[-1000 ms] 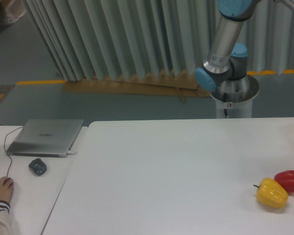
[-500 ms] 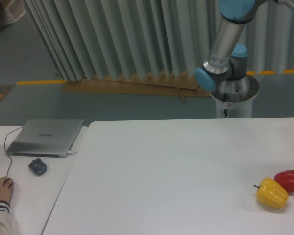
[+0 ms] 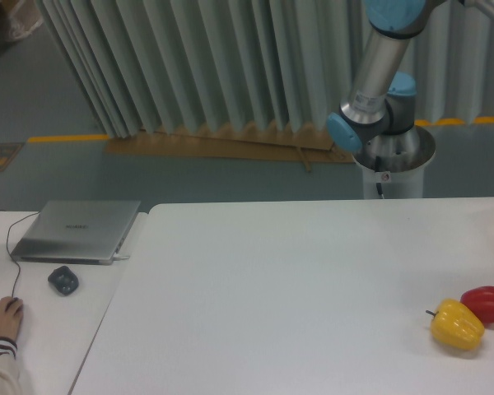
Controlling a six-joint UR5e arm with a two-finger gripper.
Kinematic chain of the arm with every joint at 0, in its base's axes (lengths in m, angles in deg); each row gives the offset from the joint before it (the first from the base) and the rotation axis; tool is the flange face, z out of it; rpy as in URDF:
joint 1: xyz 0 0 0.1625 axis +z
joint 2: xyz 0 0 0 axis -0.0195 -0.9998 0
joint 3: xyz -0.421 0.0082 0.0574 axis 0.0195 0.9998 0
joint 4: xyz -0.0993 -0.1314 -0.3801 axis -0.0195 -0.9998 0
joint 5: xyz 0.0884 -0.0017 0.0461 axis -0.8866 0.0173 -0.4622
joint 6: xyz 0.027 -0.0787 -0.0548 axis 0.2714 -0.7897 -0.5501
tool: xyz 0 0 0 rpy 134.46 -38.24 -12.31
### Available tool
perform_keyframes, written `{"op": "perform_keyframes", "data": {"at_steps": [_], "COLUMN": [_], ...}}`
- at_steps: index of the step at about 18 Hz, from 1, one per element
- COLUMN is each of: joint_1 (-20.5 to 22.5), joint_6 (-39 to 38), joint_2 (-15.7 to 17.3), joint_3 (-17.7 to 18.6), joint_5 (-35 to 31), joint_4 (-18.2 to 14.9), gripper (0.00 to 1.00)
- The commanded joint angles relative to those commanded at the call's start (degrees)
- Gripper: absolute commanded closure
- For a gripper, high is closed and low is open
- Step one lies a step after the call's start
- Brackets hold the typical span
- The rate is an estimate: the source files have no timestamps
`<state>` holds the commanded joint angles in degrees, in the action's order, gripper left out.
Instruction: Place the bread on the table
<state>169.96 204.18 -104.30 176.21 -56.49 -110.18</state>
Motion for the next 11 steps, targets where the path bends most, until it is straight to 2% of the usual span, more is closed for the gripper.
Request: {"op": "perform_keyframes", "data": {"at_steps": [11], "joint_1": [0.3], "joint_6": [0.8], "joint_2": [-0.2], "joint_3": [0.0], "joint_5": [0.2], "joint_4": [0.3], "gripper": [0.0]}}
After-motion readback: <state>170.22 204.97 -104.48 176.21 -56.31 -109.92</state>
